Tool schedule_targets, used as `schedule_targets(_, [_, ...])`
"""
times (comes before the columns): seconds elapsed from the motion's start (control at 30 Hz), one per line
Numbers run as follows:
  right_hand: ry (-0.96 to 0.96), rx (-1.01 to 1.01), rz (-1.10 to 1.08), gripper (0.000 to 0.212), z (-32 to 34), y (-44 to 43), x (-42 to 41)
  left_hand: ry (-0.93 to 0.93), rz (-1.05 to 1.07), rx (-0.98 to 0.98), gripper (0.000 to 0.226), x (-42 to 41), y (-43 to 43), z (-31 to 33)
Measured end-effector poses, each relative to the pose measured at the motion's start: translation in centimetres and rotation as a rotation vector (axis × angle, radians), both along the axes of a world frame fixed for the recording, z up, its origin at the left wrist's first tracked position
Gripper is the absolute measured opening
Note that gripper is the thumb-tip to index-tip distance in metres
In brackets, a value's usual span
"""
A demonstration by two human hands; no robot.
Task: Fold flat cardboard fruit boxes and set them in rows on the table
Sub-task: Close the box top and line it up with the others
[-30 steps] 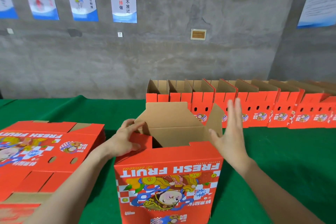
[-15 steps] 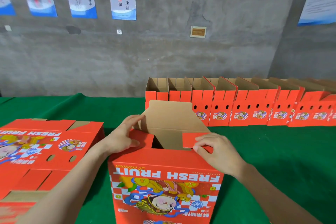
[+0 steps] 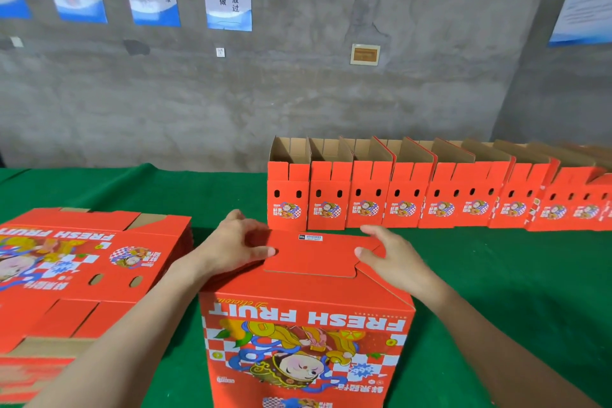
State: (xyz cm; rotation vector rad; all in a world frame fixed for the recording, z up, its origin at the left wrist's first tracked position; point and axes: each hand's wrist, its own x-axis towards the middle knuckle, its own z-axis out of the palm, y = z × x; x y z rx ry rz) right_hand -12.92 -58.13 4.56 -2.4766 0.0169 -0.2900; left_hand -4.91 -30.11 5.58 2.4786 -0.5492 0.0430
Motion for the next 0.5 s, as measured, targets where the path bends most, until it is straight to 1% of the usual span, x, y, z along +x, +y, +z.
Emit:
schedule_targets(0.07, [0.076,-0.076,0.006,0.053,0.2,0.3,0.7,0.045,0.033,0.065,0.071,0.1,-0.2,0.2])
schedule_targets(0.13, [0.091,-0.115,-0.01,0.055,0.4,0.7,1.1,0.047,0.051,0.157,0.077,0.3,-0.4,0.2])
schedule_targets(0.2, [0.11,-0.156,-0.024,0.056,0.5,0.9,1.2,0.035,0.055,0.237,0.076,0.4,-0.8,0.1])
schedule_targets(0.3, [0.125,-0.223,-0.05,0.056,0.4,1.3,1.1,0.007,0.078,0.306,0.077,0.2,-1.3,0.1])
schedule_targets(0.5, [0.117,-0.324,-0.086,0.057,0.1,1.9,0.8,-0.068,0.105,0.329,0.071,-0.1,-1.6,-0.5])
